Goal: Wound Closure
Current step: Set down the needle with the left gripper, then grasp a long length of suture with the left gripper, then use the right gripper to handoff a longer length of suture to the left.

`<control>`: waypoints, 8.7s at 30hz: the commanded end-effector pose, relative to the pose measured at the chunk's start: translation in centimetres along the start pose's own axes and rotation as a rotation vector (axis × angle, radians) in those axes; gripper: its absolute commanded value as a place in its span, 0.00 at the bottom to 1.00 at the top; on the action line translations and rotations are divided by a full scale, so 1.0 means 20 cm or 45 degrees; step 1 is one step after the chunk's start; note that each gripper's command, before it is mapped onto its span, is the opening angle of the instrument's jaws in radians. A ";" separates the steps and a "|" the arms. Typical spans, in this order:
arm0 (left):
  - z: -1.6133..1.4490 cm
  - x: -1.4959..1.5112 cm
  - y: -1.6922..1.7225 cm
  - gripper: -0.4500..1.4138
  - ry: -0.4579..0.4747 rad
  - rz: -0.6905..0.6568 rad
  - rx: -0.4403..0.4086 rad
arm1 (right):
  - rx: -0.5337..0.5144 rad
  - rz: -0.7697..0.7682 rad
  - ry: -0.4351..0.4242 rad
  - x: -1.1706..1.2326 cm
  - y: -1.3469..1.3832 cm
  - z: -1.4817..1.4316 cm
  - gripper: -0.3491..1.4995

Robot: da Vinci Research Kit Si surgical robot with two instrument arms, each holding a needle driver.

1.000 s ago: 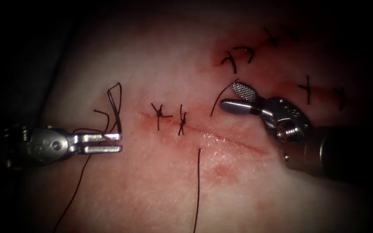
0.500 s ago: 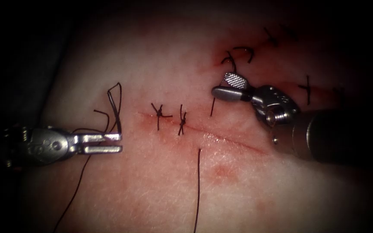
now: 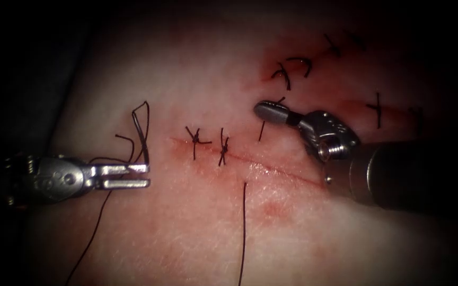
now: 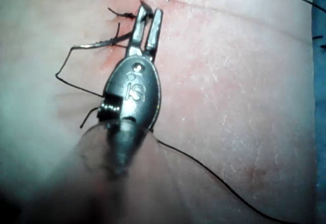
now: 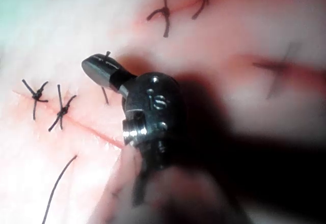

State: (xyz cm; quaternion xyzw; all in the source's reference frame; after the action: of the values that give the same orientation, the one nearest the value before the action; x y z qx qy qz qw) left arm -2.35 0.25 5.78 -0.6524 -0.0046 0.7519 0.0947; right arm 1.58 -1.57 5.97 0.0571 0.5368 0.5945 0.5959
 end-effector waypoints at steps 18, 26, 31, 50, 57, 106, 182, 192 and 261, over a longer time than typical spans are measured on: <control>0.010 -0.013 -0.014 0.00 -0.108 -0.025 0.126 | 0.073 -0.239 -0.046 -0.005 -0.013 0.001 0.53; 0.030 -0.036 -0.040 0.00 -0.222 -0.043 0.249 | 0.103 -0.301 -0.046 0.001 -0.016 -0.010 0.85; 0.040 -0.051 -0.054 0.00 -0.256 -0.040 0.270 | 0.149 -0.330 -0.063 0.008 -0.013 -0.027 0.84; 0.088 -0.065 -0.065 0.77 -0.409 -0.252 0.043 | 0.126 -0.518 -0.065 0.016 0.002 -0.055 0.99; 0.068 -0.053 -0.067 0.88 -0.405 -0.300 0.032 | 0.119 -0.547 -0.059 0.015 -0.001 -0.054 0.97; 0.058 -0.014 0.073 0.47 -0.060 0.735 -0.525 | 0.144 -0.587 -0.068 0.001 -0.003 -0.058 0.85; 0.048 0.005 0.031 0.69 -0.402 0.096 -0.241 | 0.349 -1.454 -0.092 -0.021 -0.047 -0.011 0.00; 0.047 -0.001 0.048 0.73 -0.314 -0.479 -0.165 | 0.282 -1.432 -0.102 -0.014 -0.036 -0.003 0.00; 0.002 -0.015 0.015 0.00 0.080 -0.556 -0.127 | 0.333 -1.229 -0.078 -0.020 -0.047 -0.028 0.99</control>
State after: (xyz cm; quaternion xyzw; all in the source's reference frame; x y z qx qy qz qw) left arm -2.33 -0.03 5.96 -0.6622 -0.1692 0.6952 0.2227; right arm 1.85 -2.39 5.22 -0.1038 0.5578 0.1833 0.8028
